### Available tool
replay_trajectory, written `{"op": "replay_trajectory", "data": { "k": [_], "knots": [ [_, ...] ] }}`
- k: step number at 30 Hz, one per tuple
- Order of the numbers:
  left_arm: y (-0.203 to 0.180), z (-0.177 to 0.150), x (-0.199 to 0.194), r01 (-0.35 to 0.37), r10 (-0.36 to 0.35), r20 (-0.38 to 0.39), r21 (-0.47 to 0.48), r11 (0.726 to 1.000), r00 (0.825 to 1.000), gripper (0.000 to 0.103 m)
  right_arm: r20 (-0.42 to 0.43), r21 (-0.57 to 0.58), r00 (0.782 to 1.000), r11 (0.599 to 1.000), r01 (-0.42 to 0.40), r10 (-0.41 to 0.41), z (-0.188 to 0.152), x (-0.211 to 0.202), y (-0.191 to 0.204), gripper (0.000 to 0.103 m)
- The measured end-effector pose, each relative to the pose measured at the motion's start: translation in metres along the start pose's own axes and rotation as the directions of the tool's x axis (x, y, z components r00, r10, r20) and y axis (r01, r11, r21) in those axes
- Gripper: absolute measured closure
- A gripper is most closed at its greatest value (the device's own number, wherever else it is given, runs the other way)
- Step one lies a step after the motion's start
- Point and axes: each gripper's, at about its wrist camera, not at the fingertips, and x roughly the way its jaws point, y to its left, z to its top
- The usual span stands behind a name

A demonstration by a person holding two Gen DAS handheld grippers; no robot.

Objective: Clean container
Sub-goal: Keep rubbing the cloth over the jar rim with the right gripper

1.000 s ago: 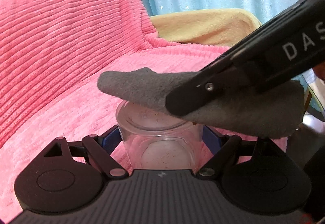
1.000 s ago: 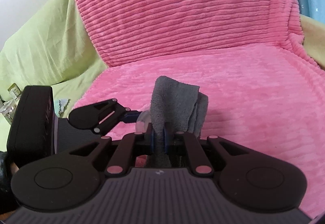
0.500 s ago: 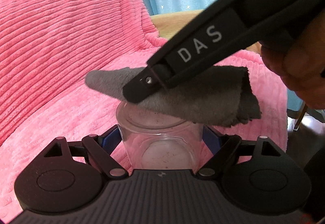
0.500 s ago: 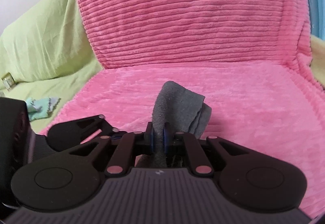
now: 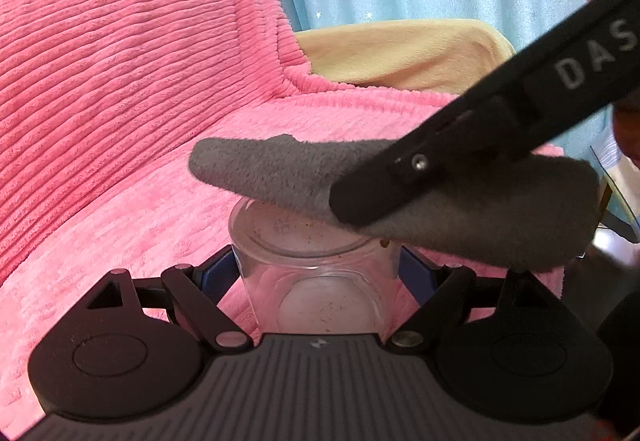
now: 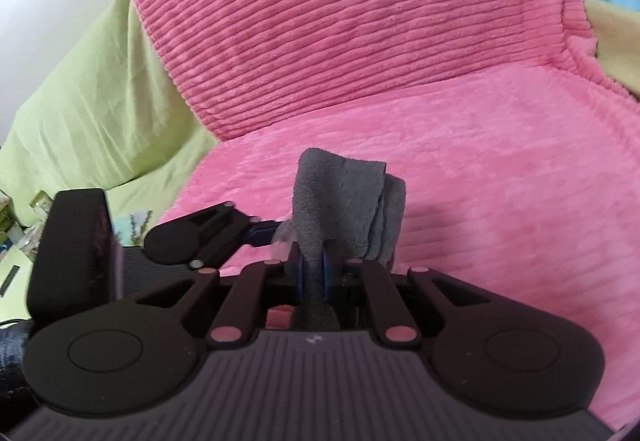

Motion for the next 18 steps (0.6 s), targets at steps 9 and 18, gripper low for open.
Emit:
{"op": "replay_trajectory", "data": {
  "k": [9,18],
  "knots": [
    [0.009,-0.001,0.002,0.008,-0.008,-0.002,0.005,1.000,1.000,0.018,0.004,-0.034,0.999,0.998,-0.048,0.049,0.011,0.027,0.013,0.096],
    [0.006,-0.003,-0.001,0.006,-0.006,-0.002,0.002,1.000,1.000,0.018,0.024,-0.097,0.999,0.995,0.036,-0.034,0.023,0.037,0.005,0.097]
  ]
}}
